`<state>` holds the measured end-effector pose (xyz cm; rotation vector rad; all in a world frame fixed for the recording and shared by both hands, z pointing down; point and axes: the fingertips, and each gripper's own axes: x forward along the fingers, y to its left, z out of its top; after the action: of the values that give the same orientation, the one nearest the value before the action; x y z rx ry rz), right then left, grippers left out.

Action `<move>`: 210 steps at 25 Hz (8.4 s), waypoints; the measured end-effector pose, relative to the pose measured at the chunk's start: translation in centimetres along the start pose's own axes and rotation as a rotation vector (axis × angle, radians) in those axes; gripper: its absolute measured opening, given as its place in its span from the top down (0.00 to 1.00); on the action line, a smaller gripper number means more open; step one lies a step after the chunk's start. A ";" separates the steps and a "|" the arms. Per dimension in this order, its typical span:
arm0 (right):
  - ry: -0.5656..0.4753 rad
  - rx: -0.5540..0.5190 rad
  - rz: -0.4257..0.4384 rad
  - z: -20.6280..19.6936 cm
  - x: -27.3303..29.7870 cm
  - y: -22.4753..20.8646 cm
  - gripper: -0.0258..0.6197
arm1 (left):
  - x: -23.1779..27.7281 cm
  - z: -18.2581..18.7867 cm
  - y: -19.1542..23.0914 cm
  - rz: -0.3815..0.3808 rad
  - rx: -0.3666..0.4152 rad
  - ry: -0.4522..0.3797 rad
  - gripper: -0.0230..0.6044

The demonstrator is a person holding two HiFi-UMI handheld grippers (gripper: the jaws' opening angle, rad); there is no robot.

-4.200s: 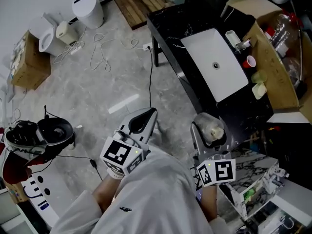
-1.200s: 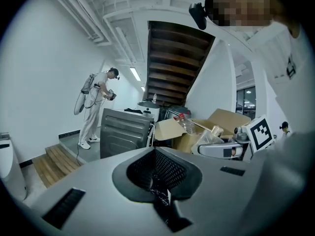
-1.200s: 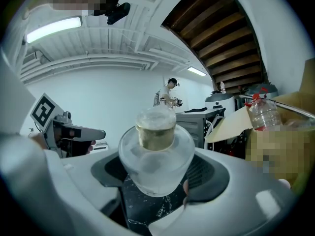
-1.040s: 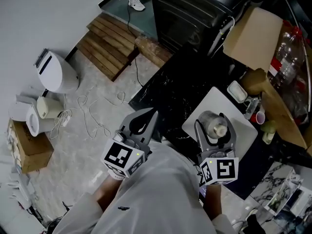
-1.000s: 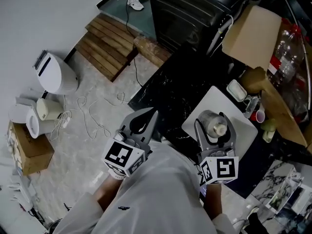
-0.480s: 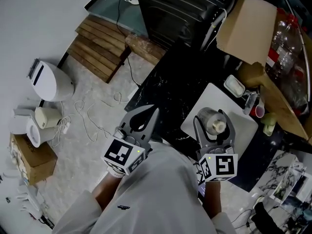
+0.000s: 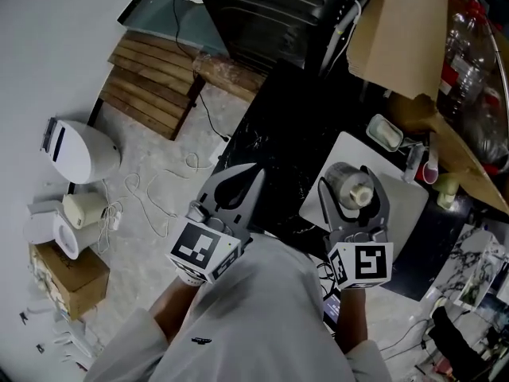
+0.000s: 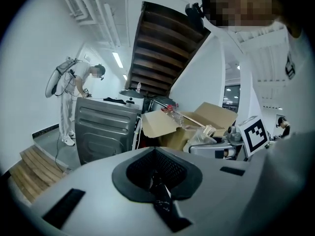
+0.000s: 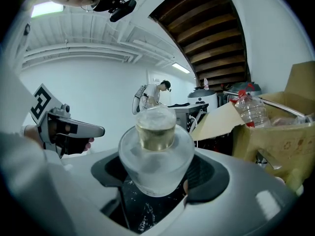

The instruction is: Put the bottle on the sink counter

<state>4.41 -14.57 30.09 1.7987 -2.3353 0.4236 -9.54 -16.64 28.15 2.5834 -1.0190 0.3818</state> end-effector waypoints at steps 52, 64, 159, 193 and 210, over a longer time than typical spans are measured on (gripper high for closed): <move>0.118 -0.075 0.042 -5.7 30.3 -4.7 0.43 | 18.0 -5.9 17.6 0.014 -0.087 0.083 0.95; 0.217 -0.068 0.016 -11.3 34.3 -5.6 0.43 | 20.1 -10.5 19.5 -0.016 -0.061 0.137 0.95; 0.074 0.050 0.105 -3.6 15.2 2.0 0.94 | 6.3 -4.6 9.2 0.058 -0.048 0.020 0.95; -0.093 0.025 -0.049 3.5 -1.4 0.4 0.94 | -1.4 1.0 4.4 0.017 0.036 -0.080 0.95; -0.163 -0.010 -0.190 3.9 -8.3 0.2 0.94 | -2.6 2.3 1.0 -0.085 0.055 -0.120 0.95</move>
<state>6.60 -8.18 23.91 2.0986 -2.2323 0.2470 -11.84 -16.68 25.28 2.7173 -0.9463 0.2386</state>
